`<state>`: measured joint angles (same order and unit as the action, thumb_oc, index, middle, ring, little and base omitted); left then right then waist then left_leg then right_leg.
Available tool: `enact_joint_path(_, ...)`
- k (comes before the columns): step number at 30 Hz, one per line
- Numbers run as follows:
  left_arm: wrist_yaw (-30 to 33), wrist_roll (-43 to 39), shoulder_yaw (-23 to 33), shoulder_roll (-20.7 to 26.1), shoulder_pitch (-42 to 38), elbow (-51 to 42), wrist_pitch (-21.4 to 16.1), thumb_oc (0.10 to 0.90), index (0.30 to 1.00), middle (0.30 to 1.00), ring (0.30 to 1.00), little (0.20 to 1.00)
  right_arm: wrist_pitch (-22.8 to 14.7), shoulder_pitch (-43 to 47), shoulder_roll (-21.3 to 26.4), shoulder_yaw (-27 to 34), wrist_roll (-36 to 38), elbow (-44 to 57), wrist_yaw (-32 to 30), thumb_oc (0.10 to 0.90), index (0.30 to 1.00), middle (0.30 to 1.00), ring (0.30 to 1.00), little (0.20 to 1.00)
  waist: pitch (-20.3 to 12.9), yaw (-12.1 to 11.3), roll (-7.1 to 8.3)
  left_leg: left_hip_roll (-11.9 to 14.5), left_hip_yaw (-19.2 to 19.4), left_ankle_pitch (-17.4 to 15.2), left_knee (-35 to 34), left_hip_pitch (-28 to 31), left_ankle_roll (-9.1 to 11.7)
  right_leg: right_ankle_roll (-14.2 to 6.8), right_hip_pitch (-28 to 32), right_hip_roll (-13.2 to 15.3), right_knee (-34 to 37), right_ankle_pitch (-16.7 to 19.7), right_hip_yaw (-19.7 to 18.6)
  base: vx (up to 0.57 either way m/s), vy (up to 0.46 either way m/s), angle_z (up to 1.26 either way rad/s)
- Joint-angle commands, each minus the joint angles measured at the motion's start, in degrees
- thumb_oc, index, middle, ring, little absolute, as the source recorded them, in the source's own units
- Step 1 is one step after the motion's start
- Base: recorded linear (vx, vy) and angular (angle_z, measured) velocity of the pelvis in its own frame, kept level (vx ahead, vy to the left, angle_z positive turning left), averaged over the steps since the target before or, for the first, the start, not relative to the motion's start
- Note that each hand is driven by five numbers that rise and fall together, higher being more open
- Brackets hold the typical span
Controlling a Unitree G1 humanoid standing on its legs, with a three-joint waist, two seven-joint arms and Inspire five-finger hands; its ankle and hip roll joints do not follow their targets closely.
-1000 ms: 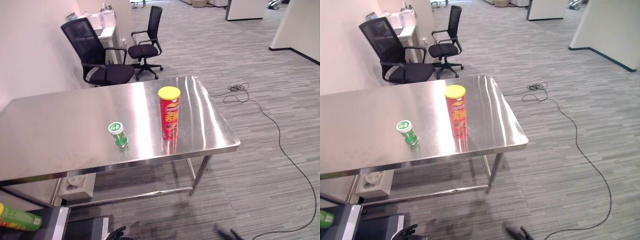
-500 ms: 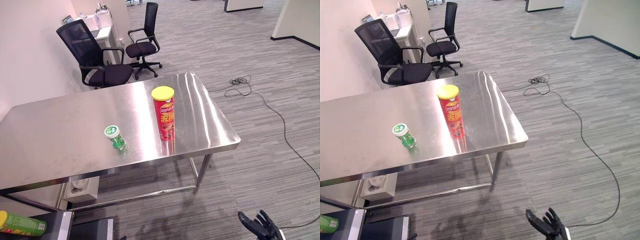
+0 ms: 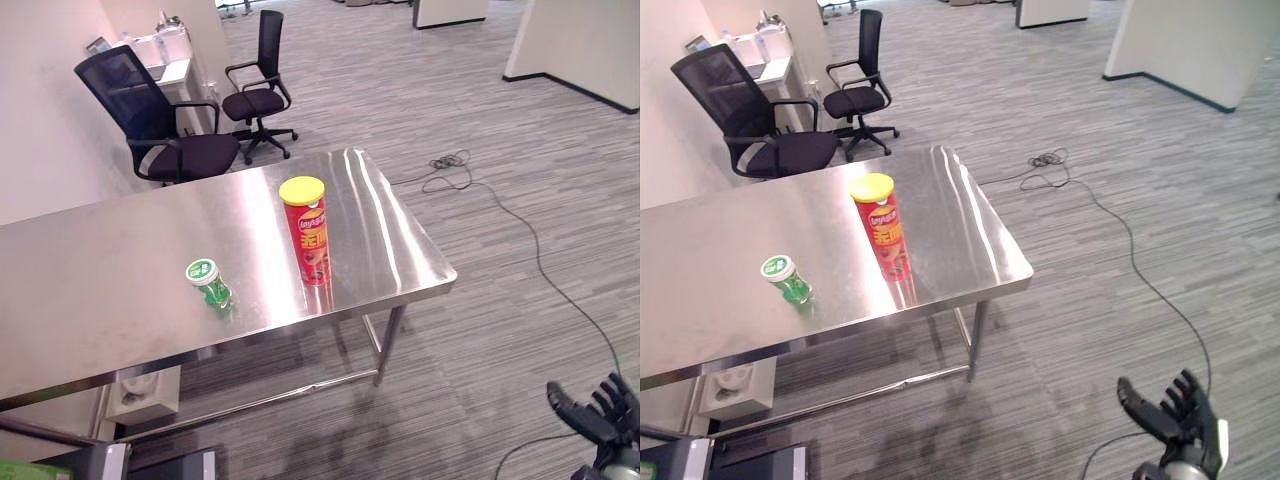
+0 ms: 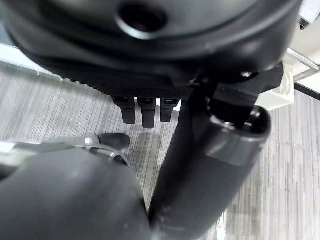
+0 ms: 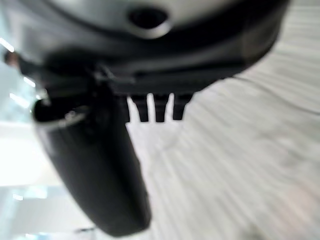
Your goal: Put the goods on the table back onto the shelves and tidy them up.
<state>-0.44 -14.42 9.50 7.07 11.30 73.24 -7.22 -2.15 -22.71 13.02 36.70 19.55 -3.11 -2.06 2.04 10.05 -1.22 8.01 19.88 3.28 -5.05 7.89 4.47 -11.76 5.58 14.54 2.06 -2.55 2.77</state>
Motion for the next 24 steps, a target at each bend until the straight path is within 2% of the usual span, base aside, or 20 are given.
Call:
enact_joint_path(1,1.07,2.28,1.35,1.11,1.23,4.59,-0.5,0.8,0.9,0.9,0.9,0.9,-6.26,0.83,1.92,7.46,-2.21,11.04,-2.9,0.8,0.9,0.9,0.9,0.9,0.44,-0.37,2.89,-0.84,-2.82,-2.41,0.05,-0.74,-1.1,6.22,-0.83,-7.25,2.94,8.6,-1.52,0.02,0.0,-0.03)
enact_joint_path(5,0.69,2.91,-0.95,-0.08,-0.55,7.65,-0.4,0.8,0.9,0.9,0.9,0.9,-7.29,4.71,0.5,10.54,-5.1,18.23,-6.56,0.8,0.9,0.9,0.9,0.9,0.67,0.44,2.74,-0.86,-2.92,-2.3,0.05,-0.98,-1.4,6.62,-1.05,-7.17,2.94,8.58,-1.61,0.02,0.003,0.0)
enact_joint_path(9,1.09,3.71,-2.7,-0.6,-1.17,7.08,-0.37,0.8,0.9,0.9,0.9,0.9,-8.02,6.94,1.14,10.46,-7.28,20.89,-9.36,0.8,0.9,0.9,0.9,0.9,0.66,0.22,2.61,-1.07,-3.32,-2.48,0.05,-0.99,-1.53,6.73,-0.88,-7.07,2.94,8.52,-1.47,0.01,0.003,0.0)
enact_joint_path(11,1.82,3.83,-3.68,-0.54,-2.08,6.38,-0.16,0.8,0.9,0.9,0.9,0.9,-7.66,8.17,3.26,8.35,-9.03,22.22,-10.01,0.8,0.9,0.9,0.9,0.9,0.75,-0.21,2.63,-1.15,-3.57,-2.47,0.05,-0.92,-1.51,6.72,-0.68,-6.98,2.94,8.54,-1.3,0.02,0.011,0.01)
enact_joint_path(12,1.86,3.9,-5.12,-0.54,-3.07,6.51,0.0,0.8,0.9,0.9,0.9,0.9,-6.81,8.94,6.59,5.86,-10.14,22.85,-9.54,0.8,0.9,0.9,0.9,0.9,0.73,-0.48,2.7,-1.26,-3.81,-2.98,0.05,-0.47,-1.45,6.56,-0.17,-6.8,2.94,8.13,-1.1,0.0,0.0,0.0)
enact_joint_path(13,1.86,3.89,-5.07,-0.65,-3.12,6.52,-0.02,0.8,0.9,0.9,0.9,0.9,-6.81,9.06,6.76,5.82,-10.14,22.74,-9.57,0.8,0.9,0.9,0.9,0.9,0.86,-0.45,2.68,-1.25,-3.75,-2.46,0.05,-0.66,-1.5,6.67,-0.36,-6.82,2.94,8.56,-1.14,0.03,0.026,0.0)
enact_joint_path(14,1.66,4.39,-6.53,-0.96,-4.01,6.42,0.1,0.8,0.9,0.9,0.9,0.9,-6.11,9.97,10.35,3.97,-12.16,24.03,-9.08,0.8,0.9,0.9,0.9,0.9,0.84,-0.76,2.69,-1.34,-3.91,-3.0,0.05,-0.29,-1.49,6.55,0.11,-6.67,2.94,8.18,-0.97,0.0,0.0,0.0)
enact_joint_path(15,1.54,4.61,-7.3,-1.24,-4.52,6.33,0.2,0.8,0.9,0.9,0.9,0.9,-6.09,10.98,11.87,2.98,-12.56,24.78,-9.09,0.8,0.9,0.9,0.9,0.9,0.9,-0.91,2.65,-1.39,-3.97,-3.02,0.05,-0.23,-1.51,6.55,0.21,-6.63,2.94,8.24,-0.89,0.0,0.0,0.0)
enact_joint_path(20,1.52,5.95,-10.61,-1.7,-4.98,5.53,0.24,0.8,0.9,0.9,0.9,0.9,-7.03,15.25,13.65,-2.07,-11.58,29.55,-8.57,0.8,0.9,0.9,0.9,0.9,1.03,-1.95,2.6,-1.51,-4.4,-2.89,0.05,-0.01,-1.58,6.52,0.79,-6.44,2.94,8.31,-0.2,0.0,0.0,0.0)
enact_joint_path(23,1.78,6.6,-12.39,-1.44,-5.39,4.4,0.21,0.8,0.9,0.9,0.9,0.9,-6.95,19.38,17.03,-7.56,-11.39,28.82,-8.79,0.8,0.9,0.9,0.9,0.9,0.98,-3.14,2.76,-1.64,-4.89,-2.83,0.05,0.13,-1.6,6.57,1.14,-6.27,2.94,8.36,0.27,0.0,0.0,0.0)
enact_joint_path(24,1.78,6.6,-12.34,-1.49,-5.39,4.37,0.22,0.8,0.9,0.9,0.9,0.9,-6.99,19.48,17.12,-7.64,-11.37,28.72,-8.81,0.8,0.9,0.9,0.9,0.9,1.02,-3.08,2.72,-1.64,-4.9,-2.84,0.05,0.15,-1.6,6.57,1.17,-6.27,2.94,8.35,0.27,0.0,0.0,0.0)
